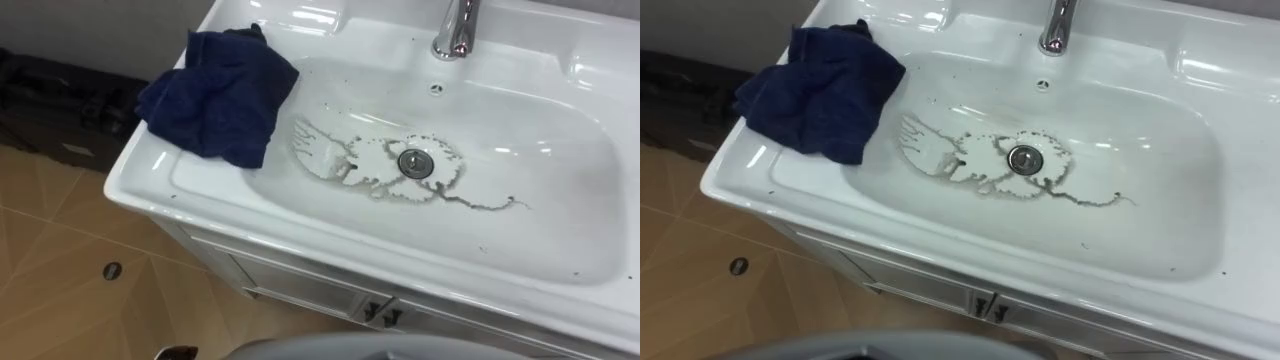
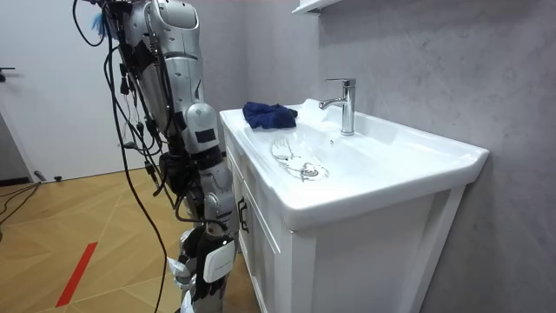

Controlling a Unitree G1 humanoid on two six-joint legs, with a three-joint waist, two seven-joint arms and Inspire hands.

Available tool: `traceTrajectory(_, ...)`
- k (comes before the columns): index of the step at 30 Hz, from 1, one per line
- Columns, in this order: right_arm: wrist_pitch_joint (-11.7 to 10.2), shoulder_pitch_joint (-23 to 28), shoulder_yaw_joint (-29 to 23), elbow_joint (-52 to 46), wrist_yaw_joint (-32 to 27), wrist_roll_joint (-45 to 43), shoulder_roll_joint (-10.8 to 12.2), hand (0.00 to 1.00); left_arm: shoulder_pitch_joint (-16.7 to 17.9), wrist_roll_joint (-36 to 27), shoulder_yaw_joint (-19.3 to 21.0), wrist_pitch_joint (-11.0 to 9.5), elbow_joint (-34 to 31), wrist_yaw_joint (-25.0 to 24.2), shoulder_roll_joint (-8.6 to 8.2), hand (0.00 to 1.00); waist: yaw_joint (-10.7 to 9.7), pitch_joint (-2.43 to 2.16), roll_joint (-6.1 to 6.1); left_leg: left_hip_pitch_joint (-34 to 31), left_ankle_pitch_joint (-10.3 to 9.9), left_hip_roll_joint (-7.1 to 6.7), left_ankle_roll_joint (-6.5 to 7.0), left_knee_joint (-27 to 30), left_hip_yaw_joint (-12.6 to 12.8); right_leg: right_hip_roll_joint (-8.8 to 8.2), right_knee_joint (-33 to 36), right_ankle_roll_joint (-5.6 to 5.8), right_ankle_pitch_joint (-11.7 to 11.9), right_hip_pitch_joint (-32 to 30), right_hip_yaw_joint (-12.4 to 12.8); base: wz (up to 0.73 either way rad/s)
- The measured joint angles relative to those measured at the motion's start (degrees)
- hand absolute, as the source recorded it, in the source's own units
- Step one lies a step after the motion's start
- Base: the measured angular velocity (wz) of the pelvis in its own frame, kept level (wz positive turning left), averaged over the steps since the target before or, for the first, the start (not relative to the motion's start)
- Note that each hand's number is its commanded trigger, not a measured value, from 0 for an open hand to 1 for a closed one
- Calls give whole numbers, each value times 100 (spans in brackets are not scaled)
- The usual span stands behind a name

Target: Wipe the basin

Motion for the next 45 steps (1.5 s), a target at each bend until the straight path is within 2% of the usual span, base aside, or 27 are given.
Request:
traceTrajectory(6, 42, 5, 2, 11, 10, -8, 0, 0, 0, 10, 1, -7, 0, -32, 0, 0, 6, -2, 1, 30, 0, -2, -1, 2, 1, 2, -2, -2, 1, 14, 23, 0)
traceTrajectory(10, 41, -46, 6, 12, 16, -11, -1, 0, 15, 11, 1, -18, 1, -21, -1, 0, 15, 0, 10, 78, 1, 2, -1, -4, 38, 10, 0, -2, 1, 29, 147, -5)
traceTrajectory(22, 31, -81, 6, 6, 179, 3, -12, 0, 21, 2, 19, -38, 4, 61, 0, 0, 21, 18, 13, 112, 2, 3, -5, -66, 17, 21, -19, -2, 1, 92, 120, 1)
traceTrajectory(26, 38, -102, 12, 7, 217, 1, -10, 0, 20, -244, 110, -37, 6, 151, -3, 0, 17, 19, 9, 113, 5, 0, -9, -55, -37, 15, -12, -2, 1, 95, -30, 7)
traceTrajectory(30, 39, -130, 6, 7, 207, -2, -11, 0, 61, -467, 248, -35, 53, 226, -8, 0, 33, 16, -10, 111, 6, -3, -11, -44, -55, 14, -8, -2, 1, 104, -56, 3)
traceTrajectory(34, 46, -204, 8, -7, 173, -3, -10, 0, 172, -713, 571, -64, 71, 336, -10, 0, 72, 21, -48, 74, 4, -9, -11, -64, -84, -11, -4, -2, 1, 91, -376, 4)
traceTrajectory(36, 42, -235, 7, -8, 154, 0, -11, 0, 192, -787, 579, -68, 69, 412, -5, 0, 121, 20, -57, 64, 4, -17, -10, -56, -114, -15, -2, -2, 2, 92, -397, 9)
traceTrajectory(40, -13, -279, 8, -49, 97, -1, -16, 0, 269, -1027, 792, -174, 68, 629, -3, 0, 308, 6, -35, 5, 4, -26, -11, 2, -207, -20, 0, -3, 2, 92, -521, 15)
traceTrajectory(41, -108, -293, 9, -4, 53, 7, -18, 0, 303, -1199, 803, -202, 66, 733, -2, 0, 339, 1, -21, 0, 4, -32, -11, 12, -238, -20, 1, -3, 2, 102, -522, 10)
traceTrajectory(43, -165, -279, 9, 13, 41, 6, -18, 0, 397, -1388, 848, -276, 60, 831, -5, 0, 352, -8, 4, 3, 4, -41, -11, 44, -266, -24, 8, -2, 2, 115, -523, 9)
traceTrajectory(45, -192, -266, 11, 11, 41, 9, -18, 0, 459, -1457, 1074, -290, 55, 867, -3, 0, 373, -1, -2, -5, 5, -53, -12, 97, -317, -30, 6, -2, 2, 142, -572, 12)
